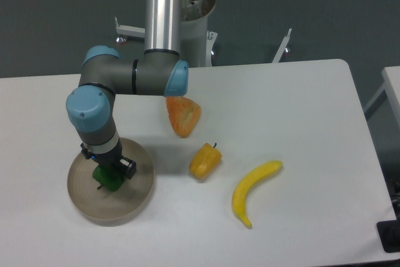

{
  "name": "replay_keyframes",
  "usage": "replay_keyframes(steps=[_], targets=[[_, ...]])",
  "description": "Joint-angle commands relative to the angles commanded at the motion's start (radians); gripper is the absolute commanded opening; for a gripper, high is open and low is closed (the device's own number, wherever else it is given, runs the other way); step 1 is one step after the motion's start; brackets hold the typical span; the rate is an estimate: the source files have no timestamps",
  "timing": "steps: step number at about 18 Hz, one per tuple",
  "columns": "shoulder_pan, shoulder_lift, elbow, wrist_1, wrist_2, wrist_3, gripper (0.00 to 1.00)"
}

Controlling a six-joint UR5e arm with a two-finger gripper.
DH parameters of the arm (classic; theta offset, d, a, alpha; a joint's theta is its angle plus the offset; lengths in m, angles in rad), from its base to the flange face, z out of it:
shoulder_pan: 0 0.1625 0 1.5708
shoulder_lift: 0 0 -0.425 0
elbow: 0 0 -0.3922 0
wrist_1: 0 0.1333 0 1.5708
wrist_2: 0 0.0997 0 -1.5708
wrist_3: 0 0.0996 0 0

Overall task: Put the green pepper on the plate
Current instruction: 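Open the gripper to release the green pepper on the plate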

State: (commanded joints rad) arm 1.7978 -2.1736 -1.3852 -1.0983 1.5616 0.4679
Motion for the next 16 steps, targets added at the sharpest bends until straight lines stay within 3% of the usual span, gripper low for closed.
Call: replay_keyframes(steps=[6, 8, 11, 14, 16], targets=[[-0.002, -0.009, 0.003, 0.0, 0.0, 0.0, 0.41], [-0.002, -0.009, 0.005, -0.002, 0.0, 0.0, 0.47], [-0.002, -0.006, 0.009, -0.003, 0.0, 0.003, 0.64], [-0.002, 0.005, 0.009, -0.005, 0.0, 0.003, 0.91], [0.0, 0.009, 0.009, -0.005, 0.0, 0.006, 0.95]])
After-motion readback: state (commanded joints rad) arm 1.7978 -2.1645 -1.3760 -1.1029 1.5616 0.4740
